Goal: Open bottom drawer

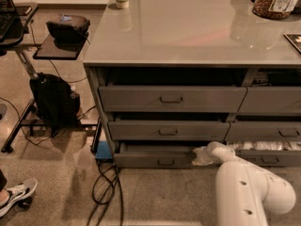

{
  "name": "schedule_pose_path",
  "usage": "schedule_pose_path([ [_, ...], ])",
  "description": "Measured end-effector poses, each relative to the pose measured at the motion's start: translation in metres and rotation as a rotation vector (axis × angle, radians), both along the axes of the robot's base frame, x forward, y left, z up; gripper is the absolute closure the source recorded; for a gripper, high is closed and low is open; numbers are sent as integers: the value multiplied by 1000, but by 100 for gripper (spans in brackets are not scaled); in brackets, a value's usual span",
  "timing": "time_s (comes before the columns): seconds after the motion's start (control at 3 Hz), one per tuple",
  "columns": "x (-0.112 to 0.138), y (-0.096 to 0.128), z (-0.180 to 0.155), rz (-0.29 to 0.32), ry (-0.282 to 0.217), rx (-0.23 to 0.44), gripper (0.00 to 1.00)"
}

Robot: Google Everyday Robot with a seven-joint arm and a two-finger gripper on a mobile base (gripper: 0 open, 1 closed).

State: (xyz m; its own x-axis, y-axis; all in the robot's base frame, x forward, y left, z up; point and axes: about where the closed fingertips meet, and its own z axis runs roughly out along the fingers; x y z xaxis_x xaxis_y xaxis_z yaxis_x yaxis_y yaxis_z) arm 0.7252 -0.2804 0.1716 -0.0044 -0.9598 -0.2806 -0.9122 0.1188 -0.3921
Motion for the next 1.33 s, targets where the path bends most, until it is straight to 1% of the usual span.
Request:
schedule_pose_path([
  [0.33, -3, -5, 9, -16, -25, -1, 100],
  [0.67, -38, 7, 5, -32, -32, 19, 100],
  [1.0, -38, 7, 5, -32, -32, 19, 100],
  [1.33, -59, 2, 5, -2, -49, 27, 100],
])
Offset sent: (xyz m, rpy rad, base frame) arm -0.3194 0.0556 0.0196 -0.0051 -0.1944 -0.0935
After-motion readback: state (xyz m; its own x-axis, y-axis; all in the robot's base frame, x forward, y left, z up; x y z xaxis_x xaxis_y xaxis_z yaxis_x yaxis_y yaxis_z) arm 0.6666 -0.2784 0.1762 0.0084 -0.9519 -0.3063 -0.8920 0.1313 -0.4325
